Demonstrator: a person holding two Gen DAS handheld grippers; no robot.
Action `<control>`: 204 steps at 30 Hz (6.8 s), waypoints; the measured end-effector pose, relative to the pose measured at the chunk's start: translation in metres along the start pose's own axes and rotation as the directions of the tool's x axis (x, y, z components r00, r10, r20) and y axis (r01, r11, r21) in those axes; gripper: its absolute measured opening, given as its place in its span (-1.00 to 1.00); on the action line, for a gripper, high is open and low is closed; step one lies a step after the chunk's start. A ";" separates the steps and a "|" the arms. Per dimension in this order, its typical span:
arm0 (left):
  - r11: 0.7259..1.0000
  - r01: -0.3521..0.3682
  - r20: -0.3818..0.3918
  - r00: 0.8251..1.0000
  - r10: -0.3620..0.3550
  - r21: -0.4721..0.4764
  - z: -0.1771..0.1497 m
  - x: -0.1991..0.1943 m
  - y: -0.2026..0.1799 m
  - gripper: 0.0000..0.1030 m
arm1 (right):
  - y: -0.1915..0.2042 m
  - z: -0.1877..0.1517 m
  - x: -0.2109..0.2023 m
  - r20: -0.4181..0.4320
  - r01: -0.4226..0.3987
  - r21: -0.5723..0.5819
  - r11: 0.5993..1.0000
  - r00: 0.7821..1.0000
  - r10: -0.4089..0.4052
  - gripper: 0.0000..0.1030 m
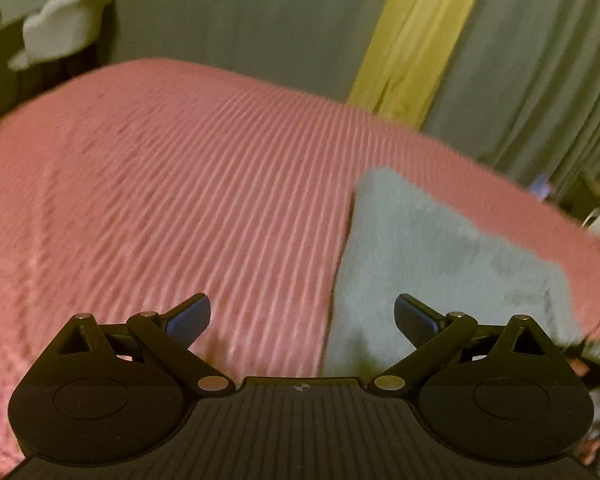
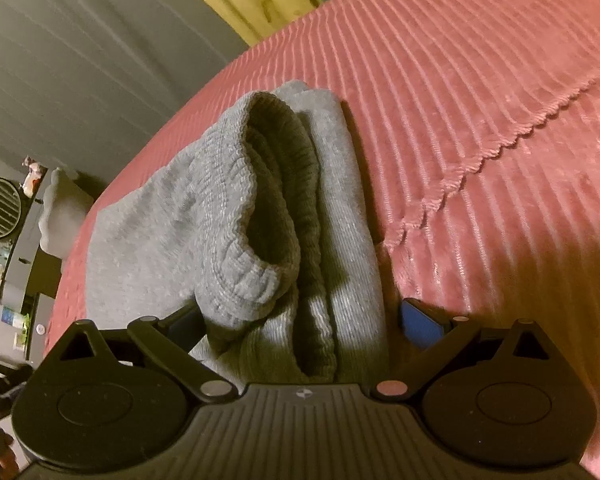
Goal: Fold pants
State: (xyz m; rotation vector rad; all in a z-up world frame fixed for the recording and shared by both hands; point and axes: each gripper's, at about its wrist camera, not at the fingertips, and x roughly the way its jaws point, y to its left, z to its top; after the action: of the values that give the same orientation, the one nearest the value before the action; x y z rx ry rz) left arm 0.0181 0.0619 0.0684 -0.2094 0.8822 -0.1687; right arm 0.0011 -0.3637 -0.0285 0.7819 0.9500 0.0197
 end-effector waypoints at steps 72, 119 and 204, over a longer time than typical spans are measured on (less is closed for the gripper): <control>0.895 0.410 -0.191 0.906 -0.377 0.175 0.041 0.116 -0.103 -0.39 | 0.080 0.070 0.005 0.034 -0.177 -0.191 0.965 0.982 0.187 0.09; 0.919 0.087 -0.371 0.926 0.068 0.384 -0.111 0.087 -0.125 0.91 | 0.114 -0.086 0.031 0.169 0.564 -0.663 0.492 0.753 -0.636 0.92; 0.942 -0.109 -0.122 0.980 0.155 0.318 -0.008 0.005 -0.184 0.92 | 0.179 -0.013 -0.063 0.179 0.465 -0.301 0.832 0.885 -0.430 0.92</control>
State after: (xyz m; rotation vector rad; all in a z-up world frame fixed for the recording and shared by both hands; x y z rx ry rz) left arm 0.0041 -0.1178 0.1064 0.1579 0.9988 -0.1962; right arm 0.0090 -0.2472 0.1213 0.2252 0.9793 -0.2629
